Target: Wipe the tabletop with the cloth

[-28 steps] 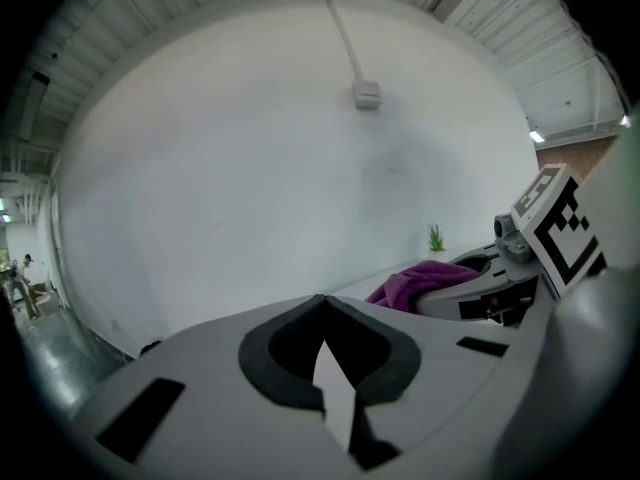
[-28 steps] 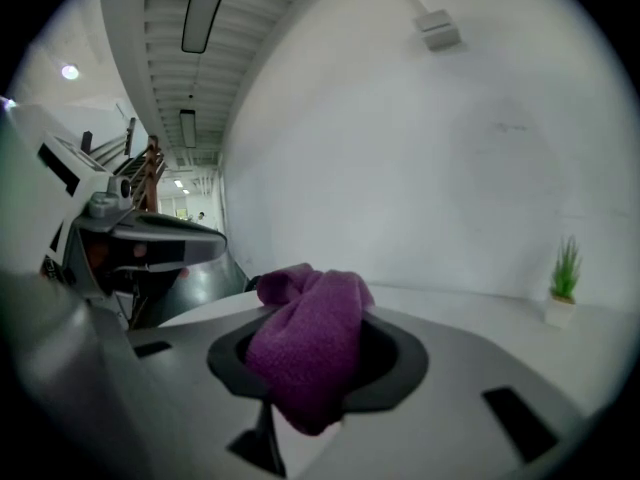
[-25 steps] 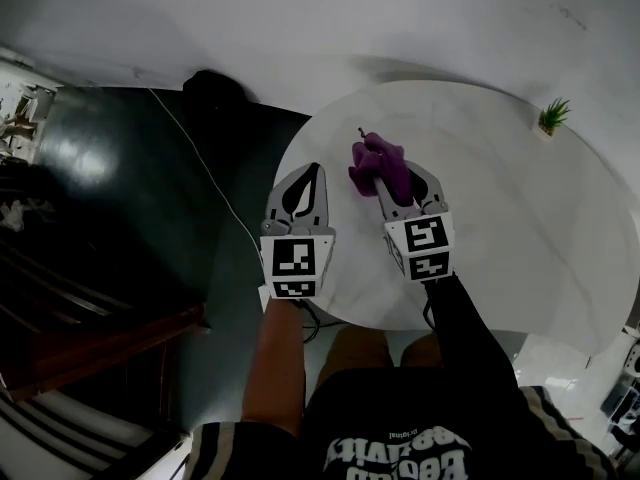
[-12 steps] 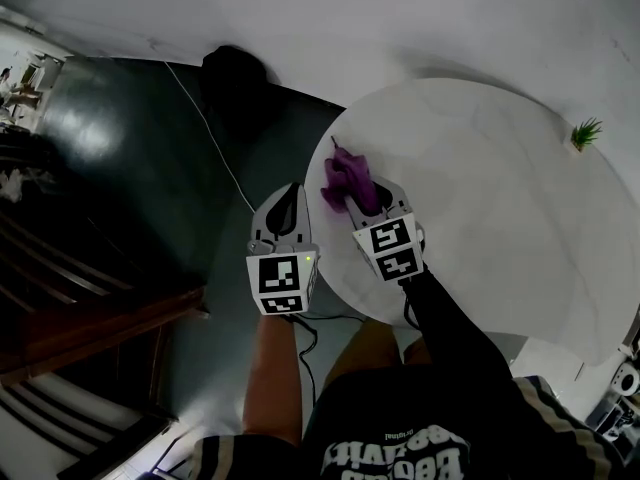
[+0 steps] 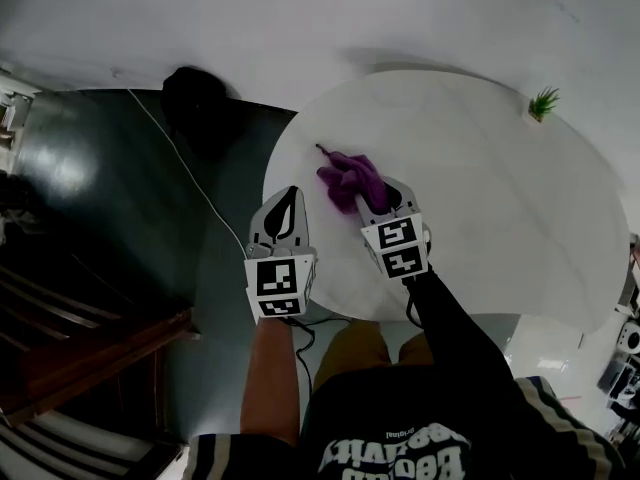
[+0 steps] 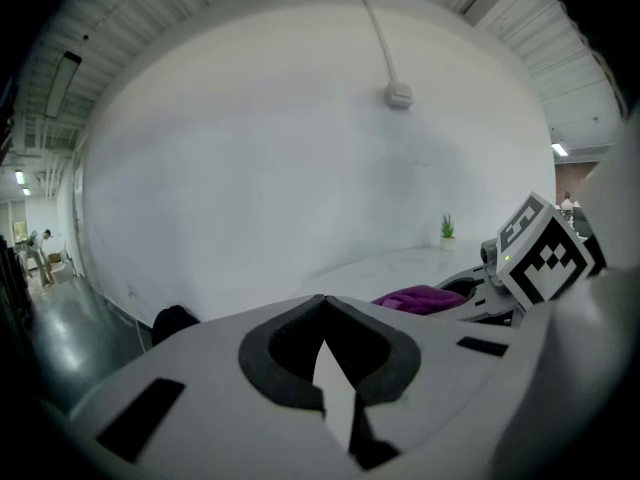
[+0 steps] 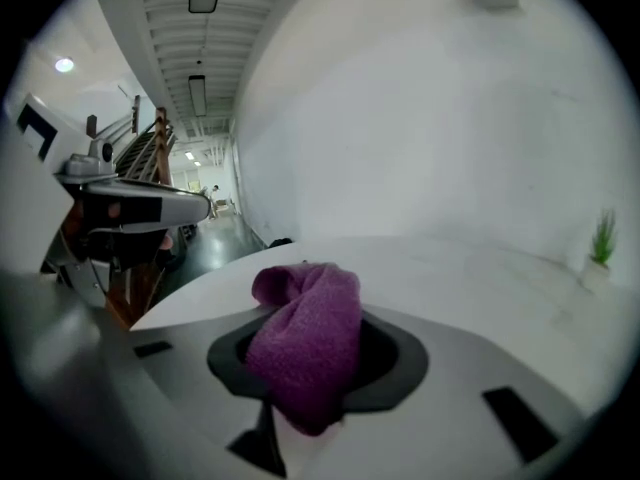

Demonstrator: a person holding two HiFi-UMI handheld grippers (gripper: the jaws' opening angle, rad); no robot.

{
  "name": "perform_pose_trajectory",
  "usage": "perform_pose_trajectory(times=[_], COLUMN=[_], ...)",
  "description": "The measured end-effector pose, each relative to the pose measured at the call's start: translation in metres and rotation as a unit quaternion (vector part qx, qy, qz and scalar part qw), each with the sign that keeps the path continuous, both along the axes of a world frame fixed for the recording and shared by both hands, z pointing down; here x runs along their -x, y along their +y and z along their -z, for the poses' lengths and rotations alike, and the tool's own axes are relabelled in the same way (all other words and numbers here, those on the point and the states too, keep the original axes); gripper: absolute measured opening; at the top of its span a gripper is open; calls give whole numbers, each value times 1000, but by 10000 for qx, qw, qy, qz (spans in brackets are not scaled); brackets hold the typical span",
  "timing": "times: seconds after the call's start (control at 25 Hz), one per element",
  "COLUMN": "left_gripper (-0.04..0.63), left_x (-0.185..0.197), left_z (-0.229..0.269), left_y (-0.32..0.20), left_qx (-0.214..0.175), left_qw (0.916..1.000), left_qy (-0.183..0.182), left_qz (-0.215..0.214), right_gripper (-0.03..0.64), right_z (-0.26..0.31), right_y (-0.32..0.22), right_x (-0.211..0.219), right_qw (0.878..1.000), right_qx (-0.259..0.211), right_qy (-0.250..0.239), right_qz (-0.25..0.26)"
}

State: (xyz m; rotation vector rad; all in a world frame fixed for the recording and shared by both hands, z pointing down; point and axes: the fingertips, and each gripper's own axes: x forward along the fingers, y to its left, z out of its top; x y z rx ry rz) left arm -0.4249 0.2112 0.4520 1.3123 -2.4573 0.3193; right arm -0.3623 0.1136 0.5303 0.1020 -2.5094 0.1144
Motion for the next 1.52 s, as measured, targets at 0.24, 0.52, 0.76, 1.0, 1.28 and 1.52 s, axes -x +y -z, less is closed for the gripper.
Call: perform_pose_trajectory(times=[0.24,0.52,0.76,1.0,1.28,1.52], left_gripper=[0,0,0,0,0,0], left_x=[-50,-122,-185,-260,-358,-455], left_z=[-2,2,10,9,4,7], left_y=[-67,-143,-212,-291,-386,-458], left_qx=[-2,46,29,-11,-122,-178], left_qw=[9989,9958,9923,9849,9729,9527], left_qy=[7,19,7,31,229,325], left_qz=[-463,-913,-1239,-1730,-2299,-3017], right_gripper=[137,137,137,137,137,137], right_z=[-2,-4,-1,0,-3,5], right_y=[-72,-146,-216,-286,-361,-423], right_x=[-62,-147,-221,-309,-426,-535], right_qw=[9984,9945,9886,9804,9660,9433], right_qx=[-71,-74,-58,-119,-158,-286], right_qy=[72,119,151,268,402,412], right_qz=[-553,-1041,-1495,-1949,-2549,-3282])
